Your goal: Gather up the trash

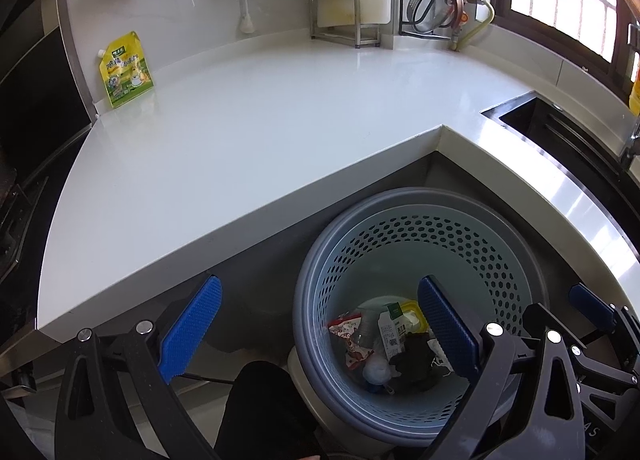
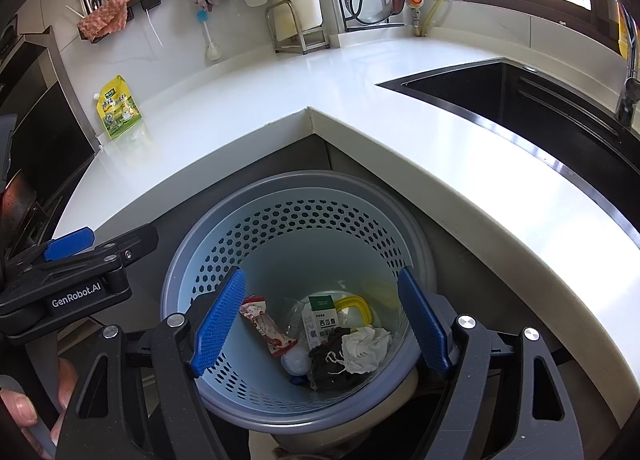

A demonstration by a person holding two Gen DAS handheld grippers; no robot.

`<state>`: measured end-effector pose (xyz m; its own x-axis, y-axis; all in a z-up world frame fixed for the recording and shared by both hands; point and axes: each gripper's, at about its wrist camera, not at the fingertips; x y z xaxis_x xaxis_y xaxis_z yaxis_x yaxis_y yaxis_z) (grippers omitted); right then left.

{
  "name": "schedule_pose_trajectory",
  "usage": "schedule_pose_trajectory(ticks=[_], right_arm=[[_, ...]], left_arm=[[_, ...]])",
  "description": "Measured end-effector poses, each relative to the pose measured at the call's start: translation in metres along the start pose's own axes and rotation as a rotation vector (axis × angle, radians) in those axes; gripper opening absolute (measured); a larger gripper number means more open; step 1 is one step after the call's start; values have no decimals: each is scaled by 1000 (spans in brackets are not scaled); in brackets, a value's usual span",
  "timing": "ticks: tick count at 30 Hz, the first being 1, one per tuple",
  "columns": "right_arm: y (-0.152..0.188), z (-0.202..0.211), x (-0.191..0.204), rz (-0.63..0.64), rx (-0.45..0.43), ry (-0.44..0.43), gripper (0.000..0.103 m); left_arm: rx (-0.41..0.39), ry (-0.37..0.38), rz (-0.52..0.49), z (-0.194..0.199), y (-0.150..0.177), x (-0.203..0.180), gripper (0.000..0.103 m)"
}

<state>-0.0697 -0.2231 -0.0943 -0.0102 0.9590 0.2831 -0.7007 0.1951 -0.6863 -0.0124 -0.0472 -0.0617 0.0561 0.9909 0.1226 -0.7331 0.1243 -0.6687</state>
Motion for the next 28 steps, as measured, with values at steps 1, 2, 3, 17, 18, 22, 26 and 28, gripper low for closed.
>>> schedule_pose_trajectory(ticks=[1, 2, 3, 17, 18, 22, 26, 28], right_arm=[[0, 0, 0, 0, -1, 0, 75], [0, 0, 0, -1, 0, 0, 75], [0, 0, 0, -1, 0, 0, 75], [0, 0, 0, 1, 0, 0, 75], [0, 0, 1, 1, 0, 1, 75], [0, 0, 0, 1, 0, 1, 75], [0, 0, 0, 1, 0, 0, 75], [0, 0, 0, 1, 1, 0, 75]], left_arm=[[1, 1, -1, 0, 0, 0, 97], [1, 1, -2, -1, 0, 0, 97], [0, 1, -3, 0, 1, -1, 97], [-8, 2, -9, 3, 0, -3, 97], [-7, 2, -8, 3, 0, -3, 97], [-3, 3, -6, 2, 0, -3, 97], [-2, 5, -6, 2, 0, -2, 97], [0, 3, -8, 2, 0, -2, 97]])
Point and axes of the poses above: each gripper's, at about its wrist camera, not at the fingertips, and z roughly against the way its jaws point, x to its left, y to its underside, and after that the axes turned 6 degrees about -y, right-handed
